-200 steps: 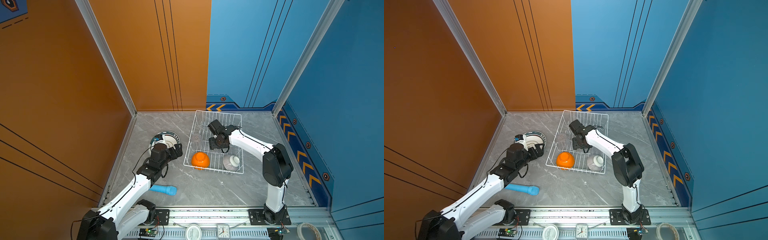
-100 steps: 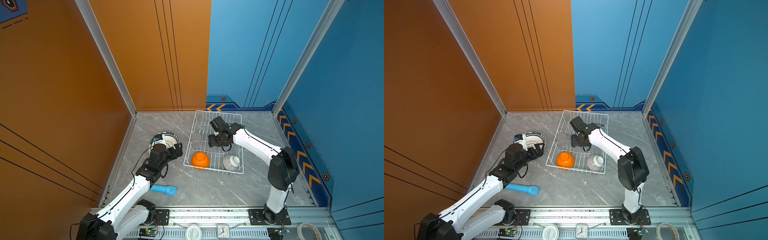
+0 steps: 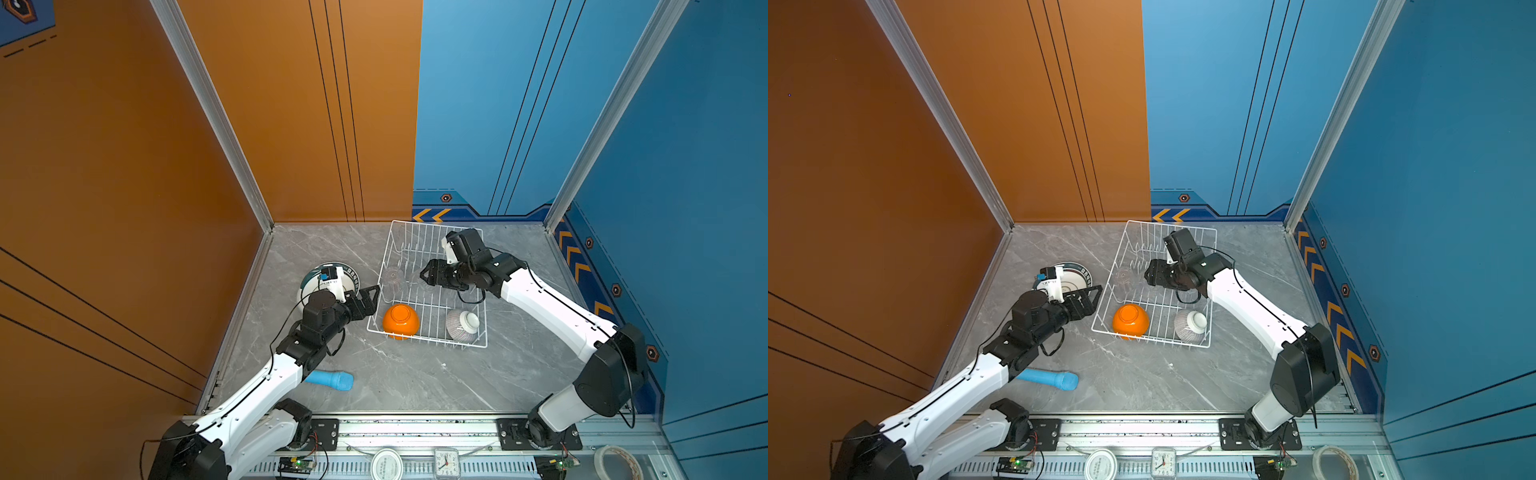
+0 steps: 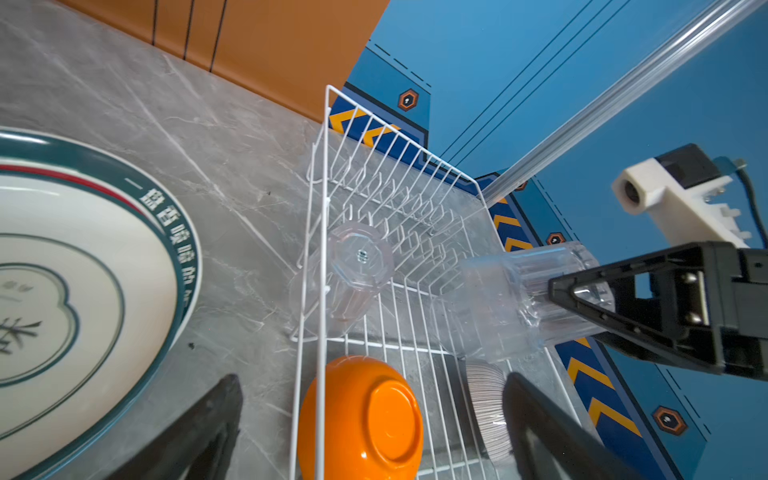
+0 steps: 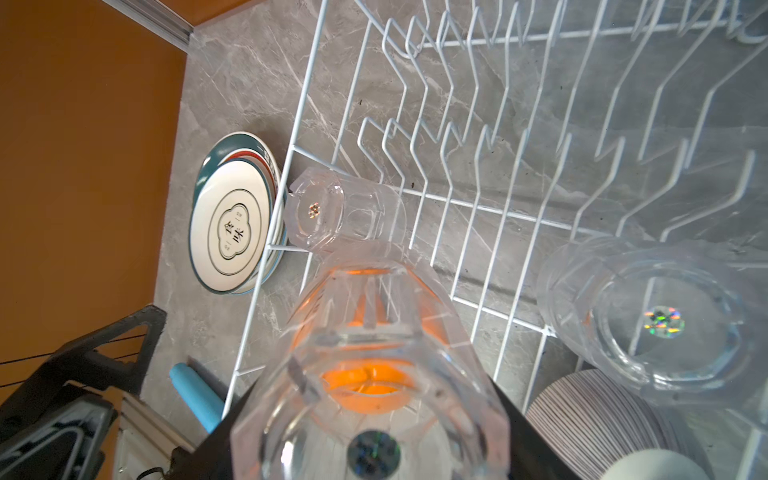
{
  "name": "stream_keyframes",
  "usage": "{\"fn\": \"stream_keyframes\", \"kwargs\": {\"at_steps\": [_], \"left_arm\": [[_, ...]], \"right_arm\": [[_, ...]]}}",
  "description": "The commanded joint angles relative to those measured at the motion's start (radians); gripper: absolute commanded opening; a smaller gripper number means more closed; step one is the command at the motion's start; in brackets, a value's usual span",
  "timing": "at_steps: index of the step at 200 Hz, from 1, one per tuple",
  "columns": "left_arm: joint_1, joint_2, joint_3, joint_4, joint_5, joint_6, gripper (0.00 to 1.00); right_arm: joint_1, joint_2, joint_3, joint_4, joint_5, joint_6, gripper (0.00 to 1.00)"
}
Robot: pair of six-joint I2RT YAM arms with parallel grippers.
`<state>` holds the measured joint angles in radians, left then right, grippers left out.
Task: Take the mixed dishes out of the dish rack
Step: 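Lift the clear cup out with the right gripper while the left gripper approaches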
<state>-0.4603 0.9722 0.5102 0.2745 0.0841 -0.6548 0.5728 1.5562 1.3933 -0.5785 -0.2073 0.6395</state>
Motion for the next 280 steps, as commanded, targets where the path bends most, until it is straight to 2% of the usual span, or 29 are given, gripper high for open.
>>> {"fn": "stream_keyframes", "kwargs": {"at_steps": [1,7,31,168,280], "left_arm": [[-0.035,0.034,0.008,0.134,0.062,0.009,0.98],[-0.043,0.045,0.010,0.156,0.069,0.012,1.00],[-0.067,0.089,0.032,0.223,0.109,0.033,0.96],[-0.121,0.230,0.172,0.237,0.165,0.082,0.95],[-0.141,0.282,0.219,0.300,0.215,0.056,0.92]], "right_arm": [[-0.004,-0.065,-0.019,0.092,-0.076,0.049,0.56],[-0.007,-0.076,-0.027,0.105,-0.087,0.056,0.56],[-0.019,-0.113,-0.057,0.140,-0.110,0.080,0.56],[-0.090,-0.215,-0.189,0.298,-0.221,0.162,0.55],[-0.119,-0.253,-0.272,0.441,-0.318,0.250,0.55]]}}
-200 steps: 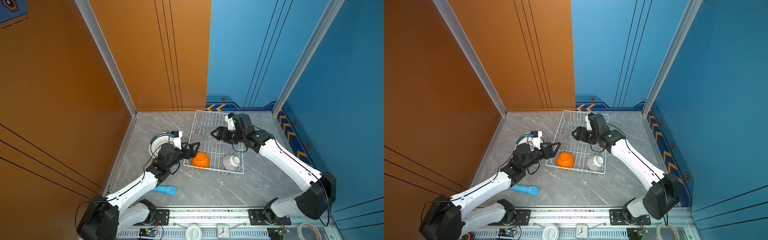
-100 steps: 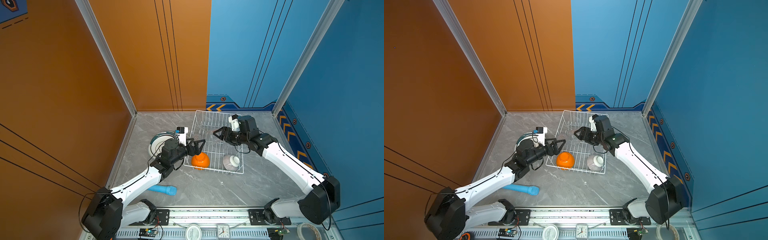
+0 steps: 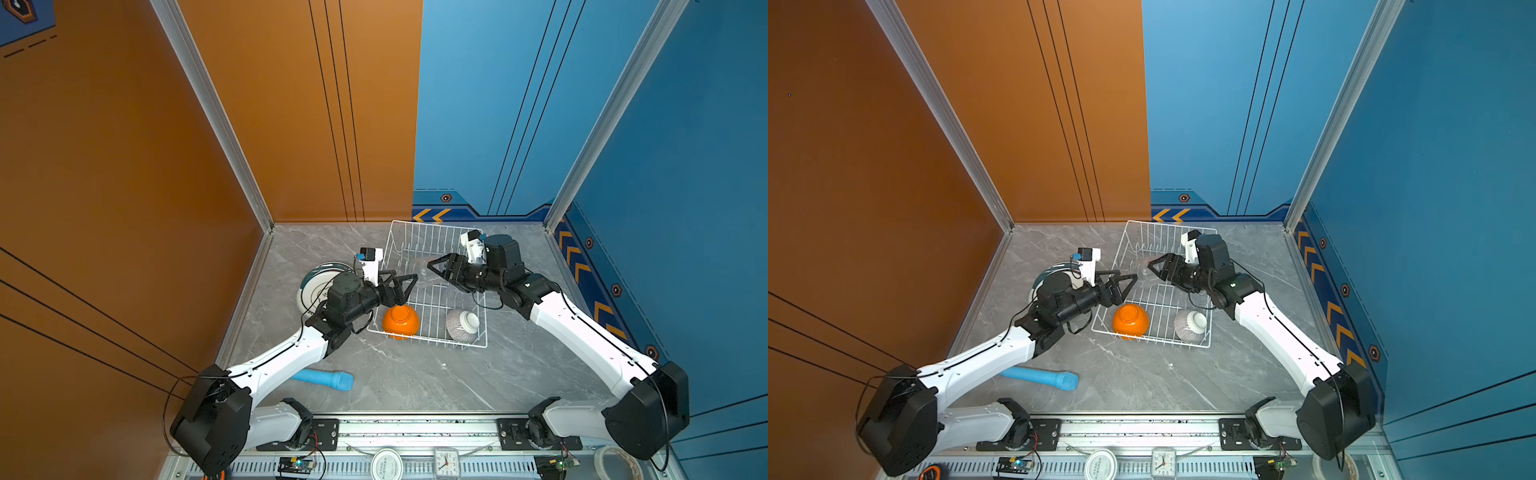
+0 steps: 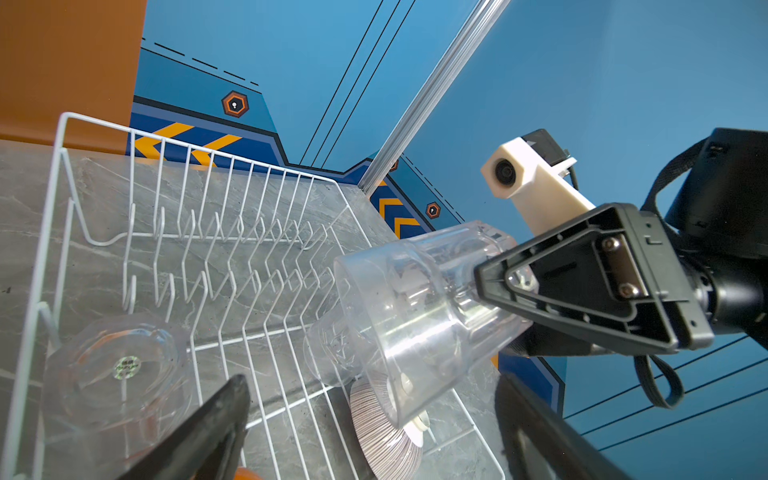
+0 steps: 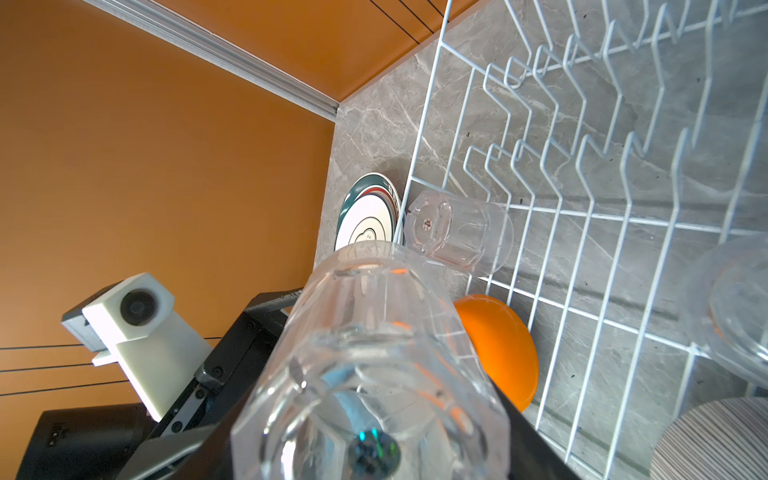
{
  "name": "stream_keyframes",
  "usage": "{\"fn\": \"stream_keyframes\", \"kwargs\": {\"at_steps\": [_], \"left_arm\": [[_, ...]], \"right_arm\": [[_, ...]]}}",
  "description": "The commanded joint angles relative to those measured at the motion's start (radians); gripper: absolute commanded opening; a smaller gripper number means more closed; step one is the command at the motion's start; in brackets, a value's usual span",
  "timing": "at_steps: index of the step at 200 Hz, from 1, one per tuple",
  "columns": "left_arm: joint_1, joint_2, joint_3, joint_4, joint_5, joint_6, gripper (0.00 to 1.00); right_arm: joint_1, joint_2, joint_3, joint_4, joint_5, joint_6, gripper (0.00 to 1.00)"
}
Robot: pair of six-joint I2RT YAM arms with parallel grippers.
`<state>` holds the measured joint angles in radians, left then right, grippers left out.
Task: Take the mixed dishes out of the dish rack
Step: 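Lift the clear cup out with the right gripper while the left gripper approaches, then grasp the clear cup with the left gripper beside the right gripper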
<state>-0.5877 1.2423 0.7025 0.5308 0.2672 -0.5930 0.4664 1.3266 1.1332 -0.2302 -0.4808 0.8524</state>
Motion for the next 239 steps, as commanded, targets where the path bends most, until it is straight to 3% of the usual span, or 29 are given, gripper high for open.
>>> {"fn": "stream_keyframes", "kwargs": {"at_steps": [1,53,64,122,239], "left_arm": [[-0.014,0.011,0.027,0.045,0.032,-0.005,0.92],[-0.014,0.065,0.055,0.080,0.063,-0.030,0.87],[-0.015,0.071,0.059,0.095,0.069,-0.036,0.81],[-0.020,0.097,0.080,0.161,0.136,-0.044,0.67],[-0.020,0.114,0.101,0.209,0.178,-0.036,0.50]], "right_arm": [[-0.013,-0.024,-0.012,0.094,-0.045,0.039,0.55],[-0.024,-0.017,-0.065,0.257,-0.118,0.143,0.55],[-0.024,-0.009,-0.069,0.276,-0.130,0.156,0.55],[-0.028,0.022,-0.067,0.331,-0.166,0.187,0.54],[-0.032,0.024,-0.093,0.344,-0.193,0.204,0.55]]}}
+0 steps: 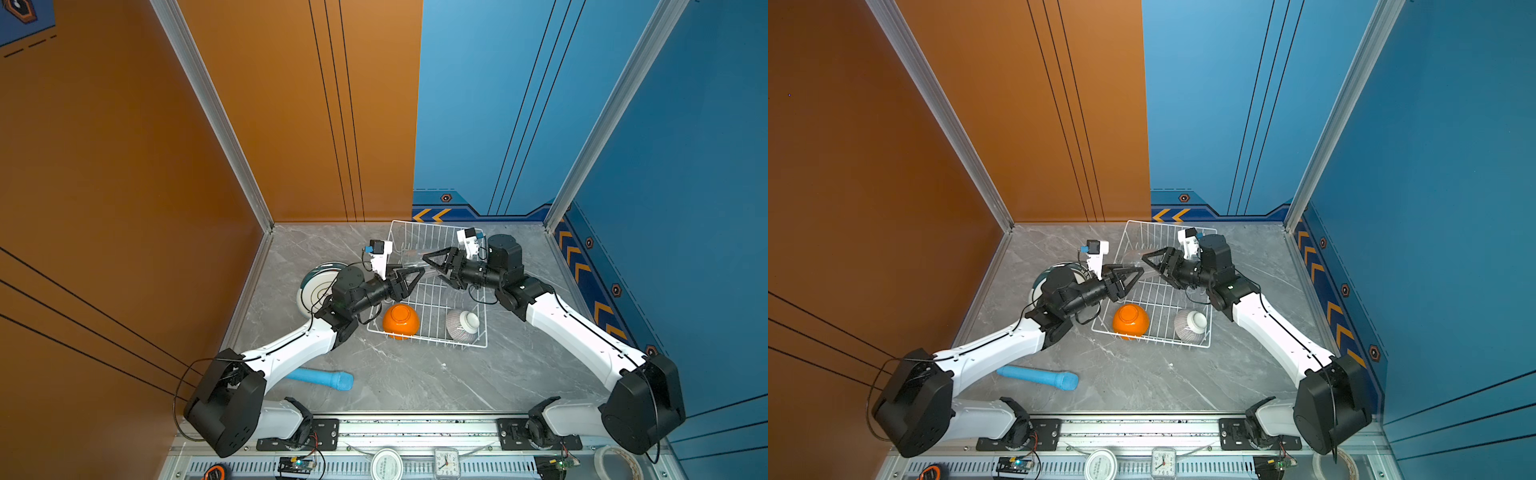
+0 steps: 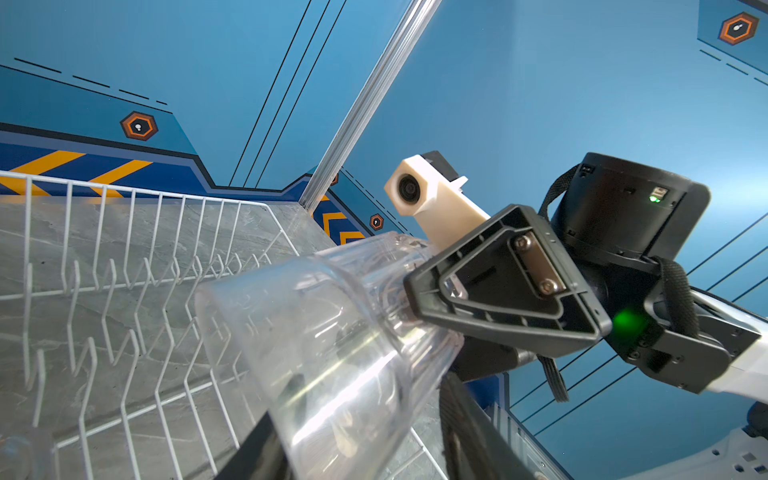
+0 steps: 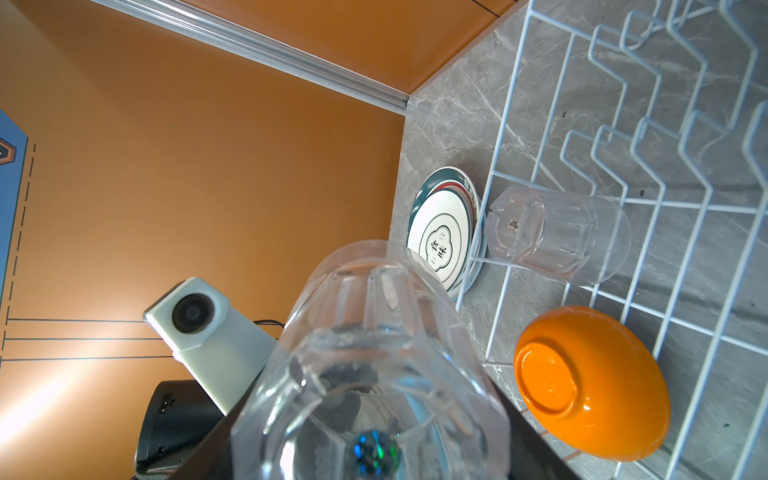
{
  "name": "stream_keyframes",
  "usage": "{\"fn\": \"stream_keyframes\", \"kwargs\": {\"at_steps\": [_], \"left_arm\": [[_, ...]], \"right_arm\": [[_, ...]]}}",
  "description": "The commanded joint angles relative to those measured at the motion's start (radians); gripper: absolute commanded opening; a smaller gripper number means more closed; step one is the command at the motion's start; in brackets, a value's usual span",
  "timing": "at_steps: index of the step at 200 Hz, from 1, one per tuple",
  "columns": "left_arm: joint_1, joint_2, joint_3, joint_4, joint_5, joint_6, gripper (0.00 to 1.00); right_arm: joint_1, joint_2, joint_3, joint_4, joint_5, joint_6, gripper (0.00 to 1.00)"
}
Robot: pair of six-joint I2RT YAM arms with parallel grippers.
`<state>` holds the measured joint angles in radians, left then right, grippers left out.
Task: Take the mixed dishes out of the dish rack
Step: 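Grasp the clear cup with the left gripper beside the right gripper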
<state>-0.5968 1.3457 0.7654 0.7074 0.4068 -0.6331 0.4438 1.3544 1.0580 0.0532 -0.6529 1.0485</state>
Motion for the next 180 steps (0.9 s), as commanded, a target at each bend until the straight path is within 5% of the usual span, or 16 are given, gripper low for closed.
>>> {"fn": "stream_keyframes", "kwargs": {"at_steps": [1,109,180], "left_arm": [[-0.012,0.010,0.038,0.031,0.039,0.004,0.50],[-0.023,0.025,0.038,0.055,0.032,-0.003,0.39],[-0.025,0.030,0.037,0.076,0.028,-0.007,0.20]], "right_arm": [[-0.010,-0.004,-0.018,0.060,-0.021,0.008,0.55],[-0.012,-0.008,-0.055,0.117,-0.036,0.050,0.55],[-0.013,-0.001,-0.059,0.135,-0.036,0.064,0.56]]}}
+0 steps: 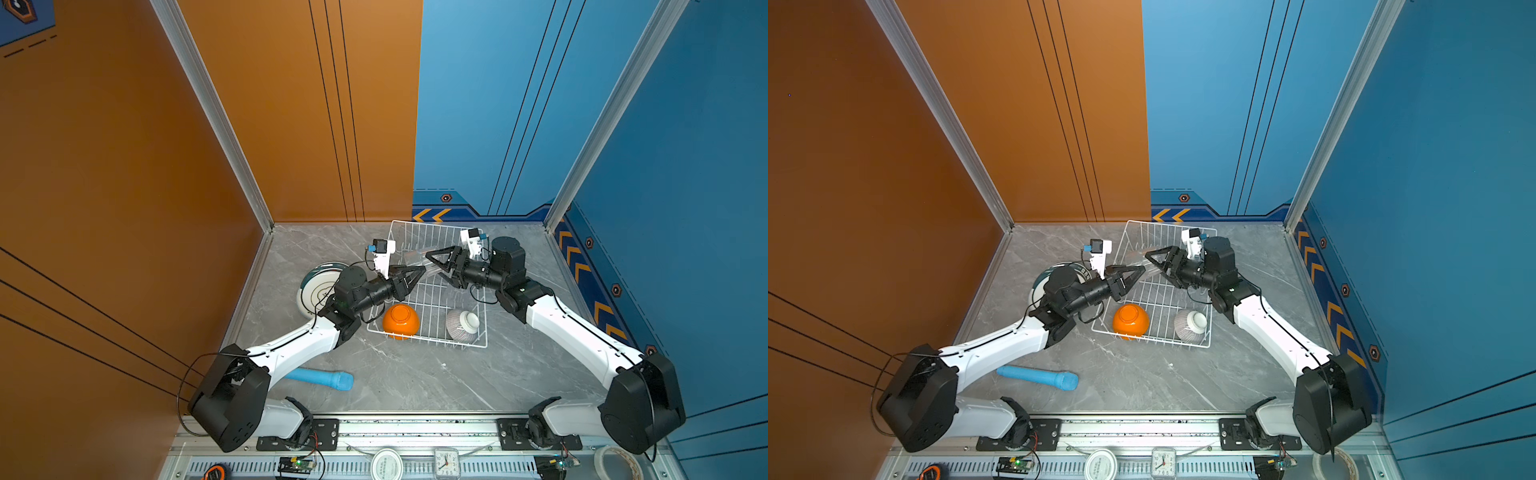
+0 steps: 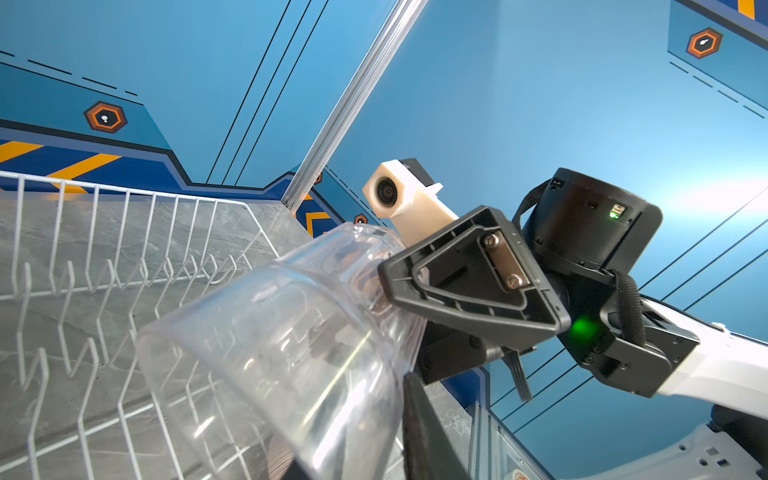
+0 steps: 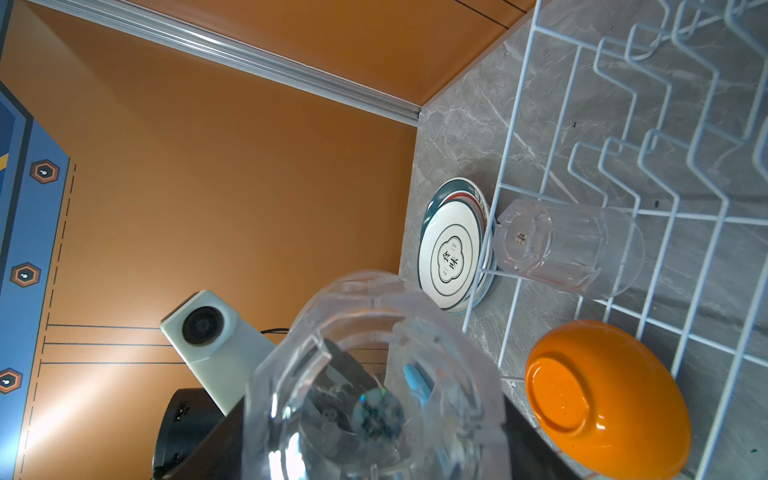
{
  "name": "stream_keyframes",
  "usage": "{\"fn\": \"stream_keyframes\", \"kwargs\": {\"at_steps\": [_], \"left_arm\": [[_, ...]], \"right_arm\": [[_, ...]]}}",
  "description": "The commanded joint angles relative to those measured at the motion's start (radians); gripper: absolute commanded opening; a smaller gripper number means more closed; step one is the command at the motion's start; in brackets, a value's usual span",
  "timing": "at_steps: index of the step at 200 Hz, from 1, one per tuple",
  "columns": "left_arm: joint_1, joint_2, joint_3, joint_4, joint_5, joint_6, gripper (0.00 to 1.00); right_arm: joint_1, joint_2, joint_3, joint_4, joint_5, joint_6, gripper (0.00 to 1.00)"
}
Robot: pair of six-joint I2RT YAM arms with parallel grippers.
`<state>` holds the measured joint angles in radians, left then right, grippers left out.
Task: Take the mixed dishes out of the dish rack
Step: 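Grasp the clear cup with the left gripper beside the right gripper, then hold the clear cup with the left gripper while the right gripper releases and withdraws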
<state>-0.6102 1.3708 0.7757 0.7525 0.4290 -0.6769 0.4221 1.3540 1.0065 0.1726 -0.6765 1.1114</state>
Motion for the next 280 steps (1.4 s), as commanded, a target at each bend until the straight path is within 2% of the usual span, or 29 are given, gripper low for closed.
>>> {"fn": "stream_keyframes", "kwargs": {"at_steps": [1,41,65,122,166,241,262,280], "left_arm": [[-0.012,0.005,0.027,0.031,0.005,0.037,0.20],[-0.012,0.010,0.030,0.031,-0.004,0.034,0.13],[-0.012,0.010,0.027,0.031,-0.012,0.033,0.00],[-0.001,0.004,0.006,0.029,-0.076,0.014,0.00],[0.005,0.010,0.013,0.004,-0.100,0.000,0.00],[0.006,0.010,0.029,-0.061,-0.138,0.017,0.00],[0.007,-0.004,0.030,-0.119,-0.186,0.038,0.00],[0.007,-0.021,0.039,-0.217,-0.275,0.063,0.00]], "right_arm": [[0.009,0.000,-0.008,0.015,-0.012,0.001,0.56],[0.009,0.013,-0.011,0.043,-0.015,0.023,0.59],[0.010,0.015,-0.013,0.056,-0.017,0.031,0.60],[-0.002,0.019,-0.026,0.074,-0.015,0.054,0.68],[-0.017,0.032,-0.055,0.196,-0.045,0.133,0.71],[-0.020,0.046,-0.061,0.226,-0.051,0.140,0.76],[-0.024,0.040,-0.069,0.228,-0.052,0.136,0.76],[-0.035,0.032,-0.077,0.228,-0.051,0.133,0.77]]}}
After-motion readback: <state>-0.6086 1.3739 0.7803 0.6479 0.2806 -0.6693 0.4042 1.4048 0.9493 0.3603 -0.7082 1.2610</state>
